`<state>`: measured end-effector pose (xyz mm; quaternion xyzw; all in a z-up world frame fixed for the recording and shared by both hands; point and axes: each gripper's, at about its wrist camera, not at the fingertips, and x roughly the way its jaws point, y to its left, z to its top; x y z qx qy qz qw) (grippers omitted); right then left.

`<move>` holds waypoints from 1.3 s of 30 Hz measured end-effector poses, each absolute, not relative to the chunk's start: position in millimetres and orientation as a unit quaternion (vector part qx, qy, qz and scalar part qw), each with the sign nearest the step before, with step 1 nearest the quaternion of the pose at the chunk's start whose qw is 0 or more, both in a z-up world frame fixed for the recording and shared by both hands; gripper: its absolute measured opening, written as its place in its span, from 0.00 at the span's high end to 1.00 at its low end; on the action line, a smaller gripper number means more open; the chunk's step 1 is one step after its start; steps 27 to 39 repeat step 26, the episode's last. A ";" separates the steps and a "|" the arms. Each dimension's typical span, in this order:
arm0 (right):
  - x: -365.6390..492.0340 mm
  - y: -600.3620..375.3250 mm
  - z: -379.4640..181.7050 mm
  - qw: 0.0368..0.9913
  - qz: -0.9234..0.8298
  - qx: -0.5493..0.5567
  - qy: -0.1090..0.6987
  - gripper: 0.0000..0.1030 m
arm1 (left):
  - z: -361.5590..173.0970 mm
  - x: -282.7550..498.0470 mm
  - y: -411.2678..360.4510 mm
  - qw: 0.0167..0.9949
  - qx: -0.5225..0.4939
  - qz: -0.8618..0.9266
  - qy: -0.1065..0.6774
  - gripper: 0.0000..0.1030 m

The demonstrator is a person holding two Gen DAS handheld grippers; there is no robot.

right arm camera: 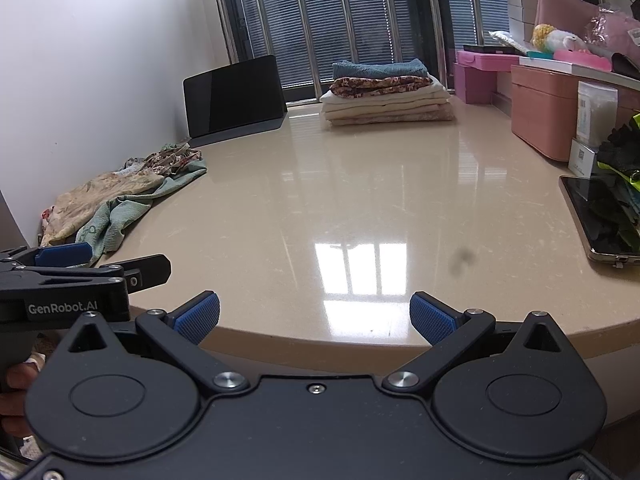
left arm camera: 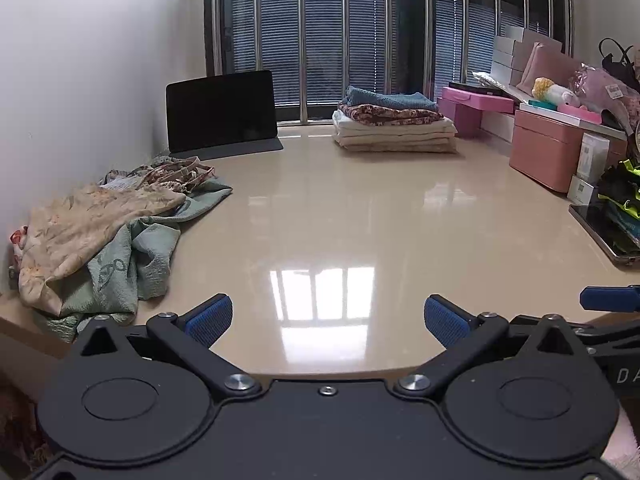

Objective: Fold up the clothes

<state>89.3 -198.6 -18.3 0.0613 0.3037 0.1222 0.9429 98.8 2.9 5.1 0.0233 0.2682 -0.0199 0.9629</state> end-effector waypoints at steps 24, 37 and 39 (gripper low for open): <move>90.7 -197.7 -20.7 0.940 0.125 0.065 0.312 0.00 | 4.7 98.2 0.0 0.963 0.034 -0.021 0.265 0.00; 91.0 -197.5 -20.9 0.939 0.125 0.065 0.312 0.00 | 4.2 97.3 -1.6 0.963 0.038 -0.024 0.265 0.00; 91.0 -197.5 -20.9 0.939 0.125 0.065 0.312 0.00 | 4.2 97.3 -1.6 0.963 0.038 -0.024 0.265 0.00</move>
